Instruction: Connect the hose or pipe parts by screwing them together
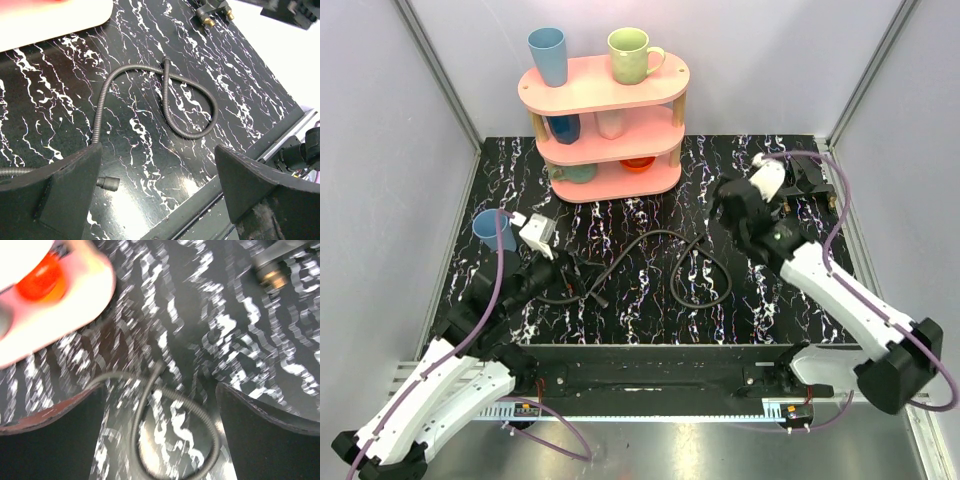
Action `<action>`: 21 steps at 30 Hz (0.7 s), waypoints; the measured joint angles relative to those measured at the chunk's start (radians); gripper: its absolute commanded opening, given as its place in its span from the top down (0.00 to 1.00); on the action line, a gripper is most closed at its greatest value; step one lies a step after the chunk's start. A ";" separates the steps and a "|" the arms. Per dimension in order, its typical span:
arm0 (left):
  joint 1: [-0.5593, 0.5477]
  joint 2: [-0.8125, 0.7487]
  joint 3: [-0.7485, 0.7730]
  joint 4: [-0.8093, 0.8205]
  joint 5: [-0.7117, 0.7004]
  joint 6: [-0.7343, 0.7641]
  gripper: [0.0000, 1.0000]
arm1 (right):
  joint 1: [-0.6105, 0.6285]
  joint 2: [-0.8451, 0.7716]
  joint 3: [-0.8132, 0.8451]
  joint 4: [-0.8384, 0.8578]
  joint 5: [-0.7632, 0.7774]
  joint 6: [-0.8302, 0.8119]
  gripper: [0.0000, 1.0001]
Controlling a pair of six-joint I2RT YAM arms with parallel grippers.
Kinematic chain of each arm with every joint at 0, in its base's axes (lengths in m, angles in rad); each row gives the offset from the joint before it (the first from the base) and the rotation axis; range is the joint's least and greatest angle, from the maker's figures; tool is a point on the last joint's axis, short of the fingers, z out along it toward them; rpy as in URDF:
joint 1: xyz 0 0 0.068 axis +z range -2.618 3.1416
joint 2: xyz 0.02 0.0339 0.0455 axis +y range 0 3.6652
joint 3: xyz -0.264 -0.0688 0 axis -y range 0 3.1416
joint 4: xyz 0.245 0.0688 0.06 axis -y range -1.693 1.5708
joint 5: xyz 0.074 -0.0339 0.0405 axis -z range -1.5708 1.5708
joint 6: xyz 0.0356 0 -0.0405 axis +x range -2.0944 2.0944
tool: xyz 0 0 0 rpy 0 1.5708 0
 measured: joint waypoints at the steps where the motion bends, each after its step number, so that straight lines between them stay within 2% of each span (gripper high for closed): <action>1: 0.000 -0.004 0.000 0.000 0.000 0.000 0.01 | -0.056 0.032 0.026 0.002 0.008 -0.017 0.00; 7: 0.000 -0.029 0.000 0.000 -0.005 0.000 0.01 | -0.387 0.258 0.171 0.010 -0.019 -0.071 0.03; 11: 0.000 -0.029 0.000 -0.001 -0.005 0.000 0.01 | -0.556 0.430 0.275 0.014 -0.085 -0.101 0.03; 17: -0.009 -0.042 0.000 0.000 -0.005 -0.001 0.01 | -0.681 0.679 0.468 0.030 -0.152 -0.294 0.00; 21: -0.019 -0.046 0.000 -0.001 -0.005 0.000 0.01 | -0.713 0.759 0.566 0.040 -0.214 -0.464 0.00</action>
